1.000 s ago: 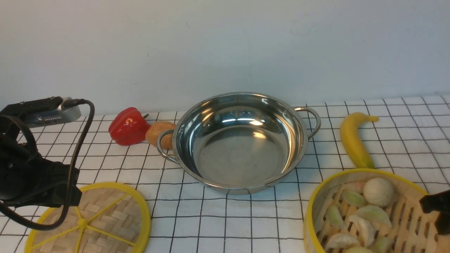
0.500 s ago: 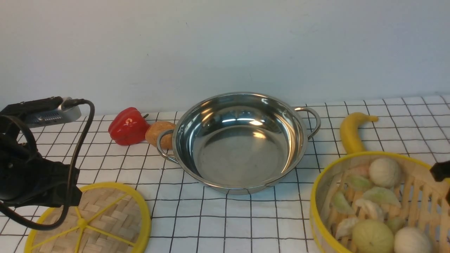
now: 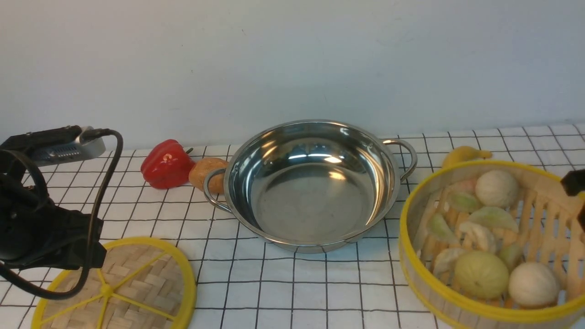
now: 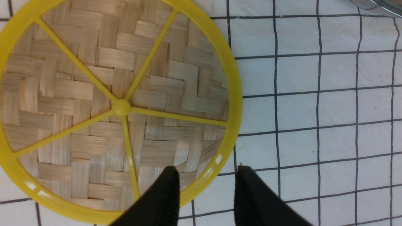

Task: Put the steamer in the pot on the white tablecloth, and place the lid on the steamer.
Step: 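Place the bamboo steamer basket of food into the steel pot with the right gripper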

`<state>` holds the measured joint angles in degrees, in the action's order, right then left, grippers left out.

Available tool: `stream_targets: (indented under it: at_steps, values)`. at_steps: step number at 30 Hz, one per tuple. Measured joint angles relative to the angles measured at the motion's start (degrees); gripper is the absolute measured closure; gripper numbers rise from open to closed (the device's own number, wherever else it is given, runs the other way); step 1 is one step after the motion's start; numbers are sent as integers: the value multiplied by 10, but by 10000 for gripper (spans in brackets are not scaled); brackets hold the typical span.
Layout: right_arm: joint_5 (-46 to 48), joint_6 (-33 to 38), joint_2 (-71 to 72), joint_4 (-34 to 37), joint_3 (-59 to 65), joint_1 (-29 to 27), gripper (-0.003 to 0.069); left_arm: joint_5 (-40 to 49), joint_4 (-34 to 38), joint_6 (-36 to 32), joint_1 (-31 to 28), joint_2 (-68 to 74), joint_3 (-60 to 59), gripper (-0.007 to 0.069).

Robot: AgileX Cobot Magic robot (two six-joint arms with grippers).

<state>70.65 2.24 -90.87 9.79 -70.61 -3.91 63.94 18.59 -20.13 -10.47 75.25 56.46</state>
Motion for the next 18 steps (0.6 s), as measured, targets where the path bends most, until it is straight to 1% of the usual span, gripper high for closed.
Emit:
stream_targets:
  at_steps: [5,7,8,10,14,16,17,18]
  values:
    - [1,-3,-23,15,-71,34,570,0,1,0,0,0,0,382]
    - [1,-12,-51,21,-121,61,570,0,1,0,0,0,0,382]
    - [1,-13,-53,21,-130,66,570,0,1,0,0,0,0,382]
    - [2,-22,-97,24,-186,96,570,0,1,0,0,0,0,382]
    - [3,-42,-171,25,-280,138,570,2,1,0,0,0,0,382]
    - [4,-49,-204,27,-326,156,570,2,1,0,0,0,0,382]
    - [4,-50,-208,28,-331,156,570,2,1,0,0,0,0,382]
    - [4,-52,-235,35,-369,168,570,2,1,0,0,0,0,382]
